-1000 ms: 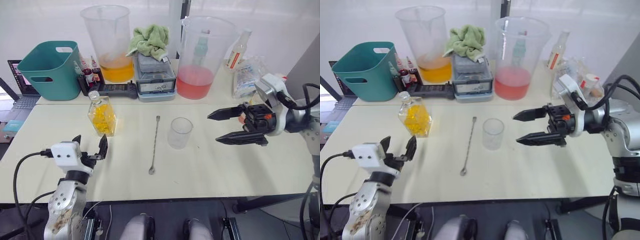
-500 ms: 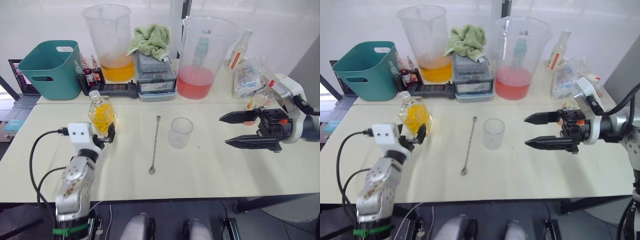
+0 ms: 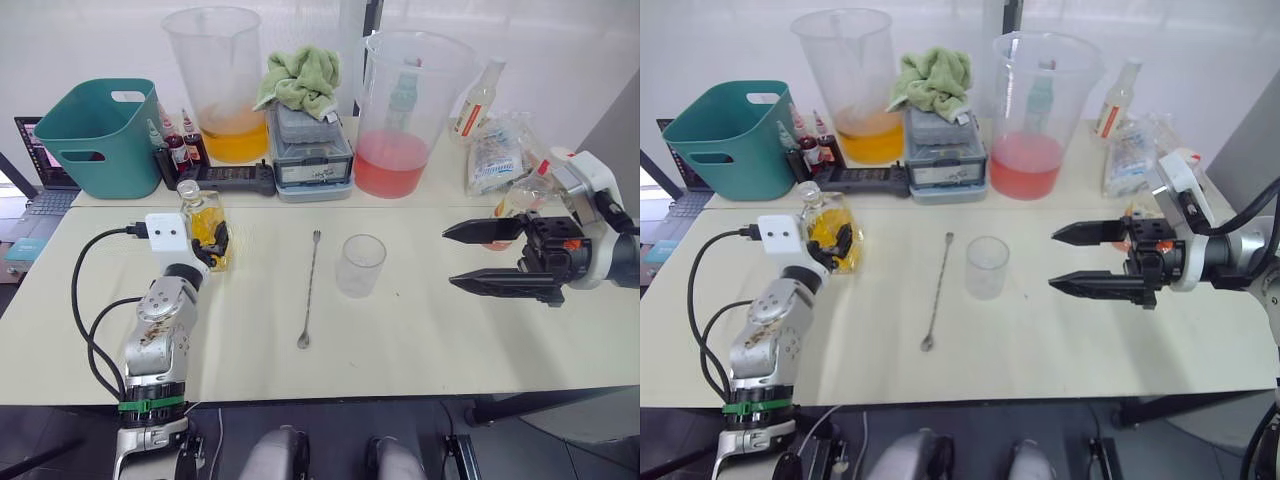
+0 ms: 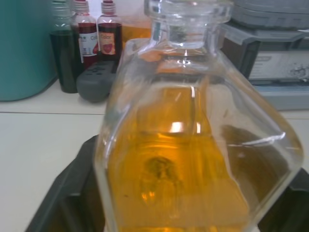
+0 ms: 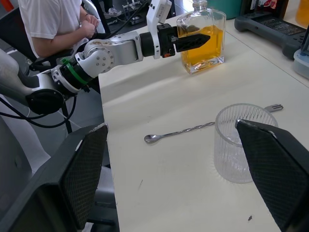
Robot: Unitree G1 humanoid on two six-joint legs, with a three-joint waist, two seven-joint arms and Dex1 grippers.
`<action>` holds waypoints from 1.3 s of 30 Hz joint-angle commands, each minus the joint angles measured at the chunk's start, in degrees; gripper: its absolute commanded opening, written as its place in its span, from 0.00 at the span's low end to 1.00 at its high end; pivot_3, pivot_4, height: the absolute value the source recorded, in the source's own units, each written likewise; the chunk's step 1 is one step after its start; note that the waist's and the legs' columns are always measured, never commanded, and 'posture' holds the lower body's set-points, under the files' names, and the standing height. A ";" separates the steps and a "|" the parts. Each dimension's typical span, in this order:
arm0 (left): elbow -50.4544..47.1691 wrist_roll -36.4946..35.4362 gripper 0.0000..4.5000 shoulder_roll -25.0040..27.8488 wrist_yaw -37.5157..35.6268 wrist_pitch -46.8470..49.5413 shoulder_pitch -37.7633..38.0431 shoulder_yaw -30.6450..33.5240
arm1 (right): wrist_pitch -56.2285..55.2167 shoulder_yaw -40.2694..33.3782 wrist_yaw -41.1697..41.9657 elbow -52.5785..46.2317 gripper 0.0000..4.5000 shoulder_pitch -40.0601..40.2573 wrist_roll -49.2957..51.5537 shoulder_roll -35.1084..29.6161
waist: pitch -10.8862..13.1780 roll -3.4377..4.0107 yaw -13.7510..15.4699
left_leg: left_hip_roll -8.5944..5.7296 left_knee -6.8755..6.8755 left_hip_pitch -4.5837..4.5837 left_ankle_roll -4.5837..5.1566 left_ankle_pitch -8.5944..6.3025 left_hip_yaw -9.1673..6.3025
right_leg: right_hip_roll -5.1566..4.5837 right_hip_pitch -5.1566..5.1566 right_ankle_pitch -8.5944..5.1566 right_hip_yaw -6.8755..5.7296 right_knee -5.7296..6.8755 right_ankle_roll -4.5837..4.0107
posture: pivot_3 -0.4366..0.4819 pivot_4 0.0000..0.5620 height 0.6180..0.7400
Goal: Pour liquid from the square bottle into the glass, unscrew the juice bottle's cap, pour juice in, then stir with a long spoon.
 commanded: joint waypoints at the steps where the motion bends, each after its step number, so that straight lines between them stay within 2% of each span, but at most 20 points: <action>1: -0.95 0.46 0.63 -0.02 0.67 -1.99 -1.66 0.12 | -0.71 -1.56 -0.57 -1.36 1.00 -0.70 1.16 -0.41 | 0.01 -0.02 0.01 | 0.00 0.00 0.00 0.00 0.00 0.00 | -0.01 0.00 0.00 0.00 0.00 0.00 | 0.48 0.27 1.00; 8: -4.00 0.34 0.63 0.67 -0.15 -3.01 -1.47 0.22 | -1.16 -0.48 -0.58 -1.04 1.00 -1.50 1.11 0.00 | 0.04 -0.07 0.01 | 0.00 0.00 0.00 -0.01 0.00 0.00 | -0.01 0.00 0.01 0.00 0.00 0.01 | 0.48 0.27 1.00; 13: -9.02 -2.55 0.63 4.82 -7.18 -3.65 -0.15 1.00 | -1.29 0.47 -0.13 -0.67 1.00 -2.50 1.42 0.93 | 0.24 -0.40 -0.08 | 0.01 0.03 -0.33 -0.08 0.05 -0.01 | 0.02 -0.36 0.05 0.00 0.04 -0.05 | 0.48 0.27 1.00; 15: -12.37 -6.07 0.63 7.03 -12.97 -4.00 3.22 1.87 | -0.48 0.77 -0.09 -0.48 1.00 -2.95 2.10 1.37 | 0.28 -0.48 -0.50 | 0.05 0.05 -0.62 -0.11 0.10 0.00 | 0.11 -0.74 0.48 -0.01 0.08 -0.13 | 0.48 0.27 1.00; 20: -20.55 -16.50 0.63 11.12 -26.44 -2.12 8.58 0.76 | 0.25 1.46 0.28 0.03 1.00 -3.60 2.74 1.31 | 0.31 -0.51 -0.63 | 0.03 0.04 -0.72 -0.06 0.11 0.01 | 0.17 -0.78 0.49 -0.10 0.01 -0.13 | 0.48 0.27 1.00; 25: -25.18 -28.77 0.63 17.45 -37.45 6.53 8.89 -0.27 | -0.52 2.42 0.43 0.45 1.00 -4.04 2.22 1.58 | 0.34 -0.55 -0.70 | 0.04 0.11 -0.75 -0.10 0.11 -0.02 | 0.22 -0.76 0.48 -0.14 0.00 -0.11 | 0.48 0.27 1.00; 29: -26.75 -33.71 0.63 22.09 -43.78 11.57 7.09 -4.05 | 0.19 2.25 -0.31 -0.37 1.00 -4.60 3.03 1.88 | 0.35 -0.53 -0.78 | 0.07 0.11 -0.68 -0.23 0.20 0.05 | 0.30 -0.74 0.46 -0.09 0.03 -0.11 | 0.48 0.27 1.00; 30: -26.72 -34.16 0.63 22.81 -45.04 12.24 6.54 -4.87 | 0.40 2.14 -0.49 -0.57 1.00 -4.68 3.26 1.87 | 0.35 -0.53 -0.77 | 0.07 0.12 -0.68 -0.25 0.22 0.08 | 0.33 -0.74 0.46 -0.08 0.05 -0.12 | 0.48 0.27 1.00; 33: -25.16 -33.28 0.63 20.69 -47.16 12.95 0.71 -11.25 | 1.16 0.51 -1.09 -2.03 1.00 -3.53 4.30 0.78 | 0.36 -0.52 -0.53 | 0.09 0.16 -0.68 -0.12 0.33 0.14 | 0.43 -0.73 0.46 -0.07 0.07 -0.12 | 0.48 0.27 1.00; 39: -17.33 -23.05 0.63 17.65 -51.39 8.82 -5.58 -22.67 | 2.37 -3.85 -2.64 -5.29 1.00 -0.71 5.66 -2.37 | 0.34 -0.49 -0.45 | 0.06 0.23 -0.70 0.22 0.49 0.16 | 0.43 -0.68 0.46 -0.06 0.05 -0.12 | 0.48 0.27 1.00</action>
